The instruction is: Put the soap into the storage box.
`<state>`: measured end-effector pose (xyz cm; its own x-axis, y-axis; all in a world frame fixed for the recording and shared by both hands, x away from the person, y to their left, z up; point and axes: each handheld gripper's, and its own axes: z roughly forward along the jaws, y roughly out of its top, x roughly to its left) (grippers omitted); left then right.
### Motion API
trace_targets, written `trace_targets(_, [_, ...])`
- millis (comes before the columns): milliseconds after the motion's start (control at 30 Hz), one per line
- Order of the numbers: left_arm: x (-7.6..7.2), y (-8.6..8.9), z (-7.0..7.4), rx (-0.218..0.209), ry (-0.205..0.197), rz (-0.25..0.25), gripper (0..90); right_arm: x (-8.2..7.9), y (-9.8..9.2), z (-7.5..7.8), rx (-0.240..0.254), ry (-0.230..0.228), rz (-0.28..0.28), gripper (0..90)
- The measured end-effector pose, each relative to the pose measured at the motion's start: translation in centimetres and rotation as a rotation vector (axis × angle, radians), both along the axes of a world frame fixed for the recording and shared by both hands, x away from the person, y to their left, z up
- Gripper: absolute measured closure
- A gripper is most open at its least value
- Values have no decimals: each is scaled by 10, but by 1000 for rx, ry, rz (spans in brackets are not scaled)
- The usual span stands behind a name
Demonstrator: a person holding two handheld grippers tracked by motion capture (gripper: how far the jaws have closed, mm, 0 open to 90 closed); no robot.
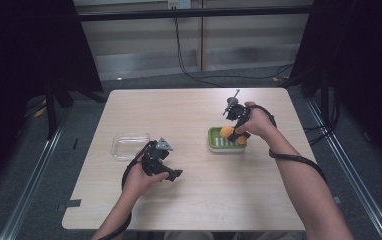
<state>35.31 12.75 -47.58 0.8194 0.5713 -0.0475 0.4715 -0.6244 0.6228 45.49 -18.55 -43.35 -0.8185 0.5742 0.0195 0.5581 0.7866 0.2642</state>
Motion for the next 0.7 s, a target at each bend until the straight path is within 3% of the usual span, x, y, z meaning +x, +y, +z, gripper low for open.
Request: trace_targets(700, [-1, 1, 0, 3, 0, 3, 62, 4, 10, -9, 9, 9, 29, 499])
